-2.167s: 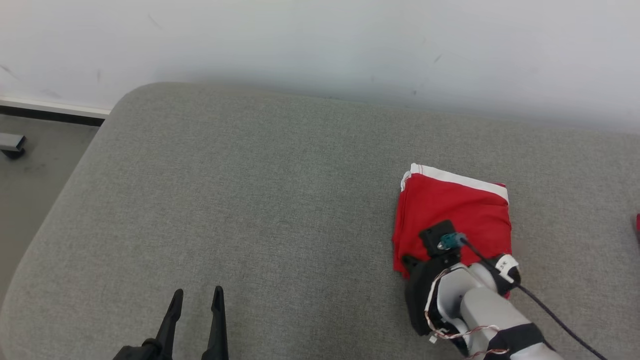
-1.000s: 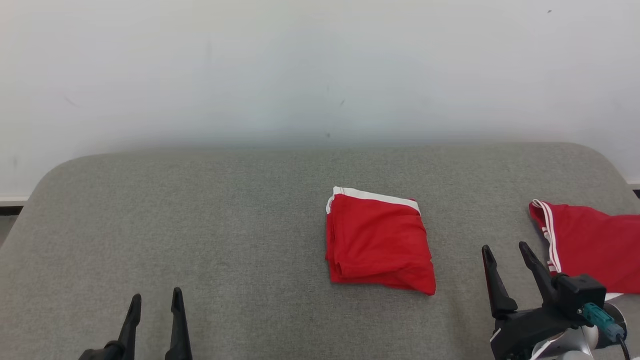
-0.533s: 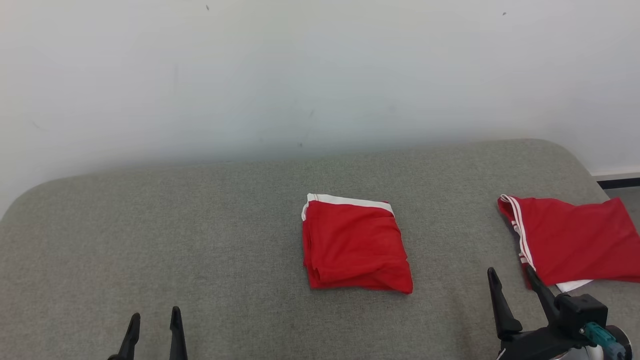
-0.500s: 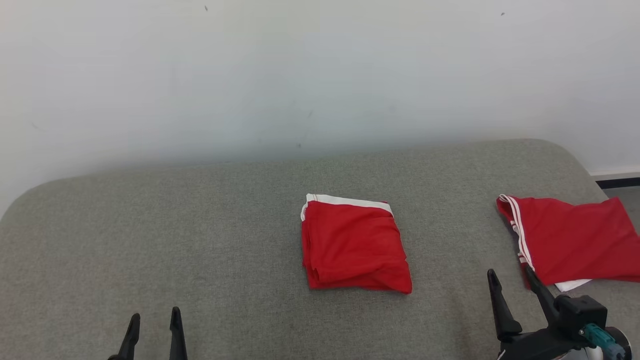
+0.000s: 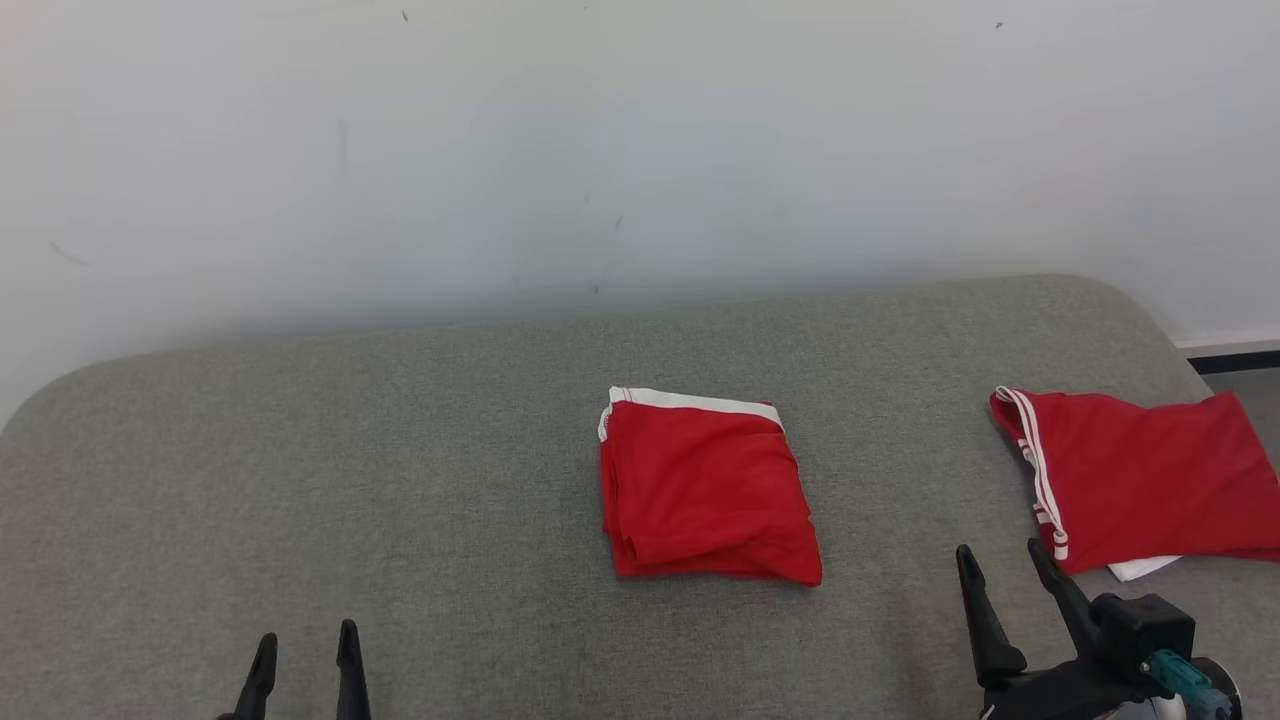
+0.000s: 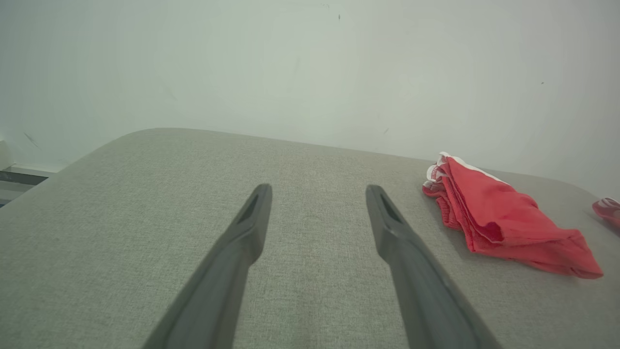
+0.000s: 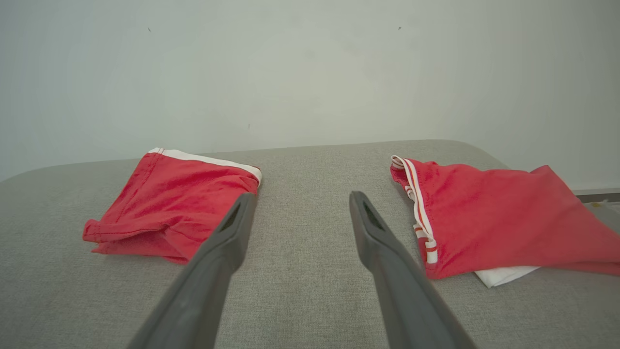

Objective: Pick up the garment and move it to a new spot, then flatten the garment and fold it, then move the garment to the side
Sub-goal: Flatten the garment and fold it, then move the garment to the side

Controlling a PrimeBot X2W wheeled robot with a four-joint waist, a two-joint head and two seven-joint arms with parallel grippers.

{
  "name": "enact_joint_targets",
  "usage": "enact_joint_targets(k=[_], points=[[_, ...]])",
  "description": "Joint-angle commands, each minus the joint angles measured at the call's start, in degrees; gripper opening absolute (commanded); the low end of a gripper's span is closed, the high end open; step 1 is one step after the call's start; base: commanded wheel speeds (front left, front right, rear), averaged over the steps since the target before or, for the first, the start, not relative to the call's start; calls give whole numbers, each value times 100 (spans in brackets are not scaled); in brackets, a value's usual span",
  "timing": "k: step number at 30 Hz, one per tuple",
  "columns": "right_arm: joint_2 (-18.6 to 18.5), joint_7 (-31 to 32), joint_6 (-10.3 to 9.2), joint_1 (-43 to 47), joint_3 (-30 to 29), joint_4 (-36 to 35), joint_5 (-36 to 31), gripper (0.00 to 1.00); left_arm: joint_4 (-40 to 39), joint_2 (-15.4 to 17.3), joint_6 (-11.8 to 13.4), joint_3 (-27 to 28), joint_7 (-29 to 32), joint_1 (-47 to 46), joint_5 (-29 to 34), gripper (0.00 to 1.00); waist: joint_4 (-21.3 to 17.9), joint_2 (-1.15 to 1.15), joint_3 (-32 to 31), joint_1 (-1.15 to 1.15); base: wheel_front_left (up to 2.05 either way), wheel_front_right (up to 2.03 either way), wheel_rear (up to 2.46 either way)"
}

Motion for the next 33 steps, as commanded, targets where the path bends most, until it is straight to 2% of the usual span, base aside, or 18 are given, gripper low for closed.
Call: enact_joint_targets(k=[1, 19, 25, 33], points=[[22, -31, -17, -31, 22, 10, 23, 100, 18, 3, -3, 29, -1, 22, 79, 100, 16, 0, 2, 0, 0, 0, 0], [-43, 110, -17, -195, 195, 104, 62, 100, 39, 2, -24, 40, -1, 41, 196, 100, 36, 0, 75, 0, 0, 0, 0], [-63, 600, -17, -771, 318, 415, 220, 100, 27, 3, -41, -43, -1, -31, 195, 100, 143, 0, 230, 0, 0, 0, 0], [41, 1591, -17, -1830, 426, 1431, 469, 100, -68, 3, -65, -371, -1, -263, 112, 100, 663, 0, 618, 0, 0, 0, 0]])
